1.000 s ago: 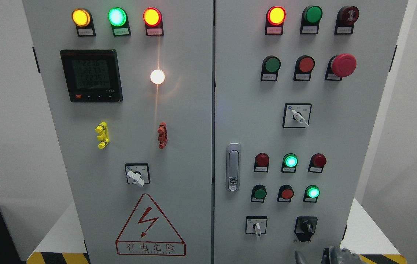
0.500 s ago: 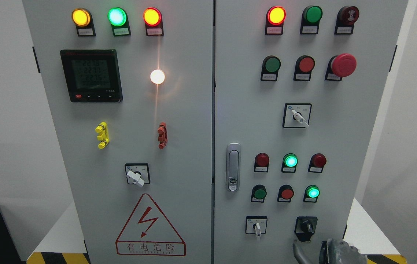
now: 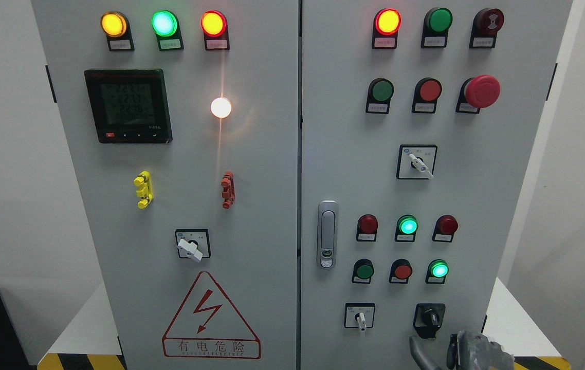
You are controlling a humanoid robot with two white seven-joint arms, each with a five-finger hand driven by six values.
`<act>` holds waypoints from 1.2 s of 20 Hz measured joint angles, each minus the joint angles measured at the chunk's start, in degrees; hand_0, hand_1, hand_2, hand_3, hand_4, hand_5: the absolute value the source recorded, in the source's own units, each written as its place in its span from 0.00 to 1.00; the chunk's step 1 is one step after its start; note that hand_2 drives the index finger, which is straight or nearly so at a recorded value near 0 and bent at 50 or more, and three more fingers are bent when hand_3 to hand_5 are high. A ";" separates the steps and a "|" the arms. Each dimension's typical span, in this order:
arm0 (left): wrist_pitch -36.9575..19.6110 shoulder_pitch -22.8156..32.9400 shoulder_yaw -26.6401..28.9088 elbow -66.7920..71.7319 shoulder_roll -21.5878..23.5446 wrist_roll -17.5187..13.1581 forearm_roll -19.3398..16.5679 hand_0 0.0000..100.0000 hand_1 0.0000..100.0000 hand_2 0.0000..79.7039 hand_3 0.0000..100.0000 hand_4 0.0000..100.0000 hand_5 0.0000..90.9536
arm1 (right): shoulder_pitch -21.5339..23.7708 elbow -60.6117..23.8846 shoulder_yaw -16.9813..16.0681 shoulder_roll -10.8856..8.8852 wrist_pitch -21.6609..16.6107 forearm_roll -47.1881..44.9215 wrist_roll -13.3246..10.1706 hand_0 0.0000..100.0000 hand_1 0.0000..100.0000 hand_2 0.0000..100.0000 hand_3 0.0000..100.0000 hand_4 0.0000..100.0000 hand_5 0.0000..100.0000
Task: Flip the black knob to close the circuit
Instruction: 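Raise the right hand up toward the black rotary knob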
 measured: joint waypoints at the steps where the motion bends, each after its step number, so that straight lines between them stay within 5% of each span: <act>1: 0.00 0.00 0.00 0.00 0.00 0.00 0.00 0.12 0.56 0.00 0.00 0.00 0.00 | -0.12 0.00 0.05 0.01 0.14 0.01 0.00 0.00 0.06 0.93 1.00 1.00 1.00; 24: 0.00 0.00 0.00 0.01 0.00 0.00 0.00 0.12 0.56 0.00 0.00 0.00 0.00 | -1.28 0.68 0.19 -0.04 1.38 -0.23 -0.35 0.00 0.07 0.92 1.00 0.99 1.00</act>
